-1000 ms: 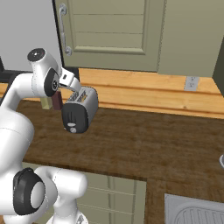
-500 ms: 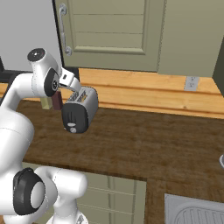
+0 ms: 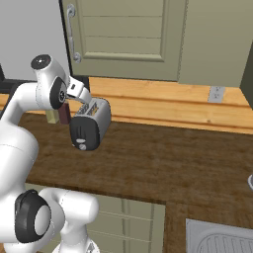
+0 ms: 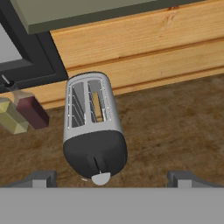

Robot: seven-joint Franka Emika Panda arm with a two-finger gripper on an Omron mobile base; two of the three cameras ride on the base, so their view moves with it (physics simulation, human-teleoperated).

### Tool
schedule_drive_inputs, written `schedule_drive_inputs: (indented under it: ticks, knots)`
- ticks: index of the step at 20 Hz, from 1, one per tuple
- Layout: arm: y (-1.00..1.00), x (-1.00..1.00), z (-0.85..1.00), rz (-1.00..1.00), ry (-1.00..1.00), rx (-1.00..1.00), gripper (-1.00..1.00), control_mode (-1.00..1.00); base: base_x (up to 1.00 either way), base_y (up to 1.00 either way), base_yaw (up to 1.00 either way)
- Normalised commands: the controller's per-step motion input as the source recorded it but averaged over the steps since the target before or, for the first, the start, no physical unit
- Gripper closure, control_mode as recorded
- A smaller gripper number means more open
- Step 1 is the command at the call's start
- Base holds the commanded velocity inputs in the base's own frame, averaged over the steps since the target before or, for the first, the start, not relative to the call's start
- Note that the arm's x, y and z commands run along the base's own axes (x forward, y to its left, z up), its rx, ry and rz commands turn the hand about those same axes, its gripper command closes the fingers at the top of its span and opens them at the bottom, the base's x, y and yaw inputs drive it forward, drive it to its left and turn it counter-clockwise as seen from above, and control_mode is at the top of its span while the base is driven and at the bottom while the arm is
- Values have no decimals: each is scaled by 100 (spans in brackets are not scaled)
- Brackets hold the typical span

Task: Start the toaster. Once the lever pops up, take the bread to the plate on the dining counter.

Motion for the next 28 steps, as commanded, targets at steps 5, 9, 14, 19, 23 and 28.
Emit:
schedule_drive_inputs:
  ticks: [5, 9, 14, 19, 23, 28]
  knots:
    - [0, 0, 0, 0, 0, 0, -100, -100, 0, 0, 0]
    - [0, 0, 0, 0, 0, 0, -100, -100, 0, 0, 0]
    - [0, 0, 0, 0, 0, 0, -100, -100, 0, 0, 0]
    - [0, 0, 0, 0, 0, 0, -100, -100, 0, 0, 0]
    - [0, 0, 0, 0, 0, 0, -100, -100, 0, 0, 0]
    - [0, 0, 0, 0, 0, 0, -100, -100, 0, 0, 0]
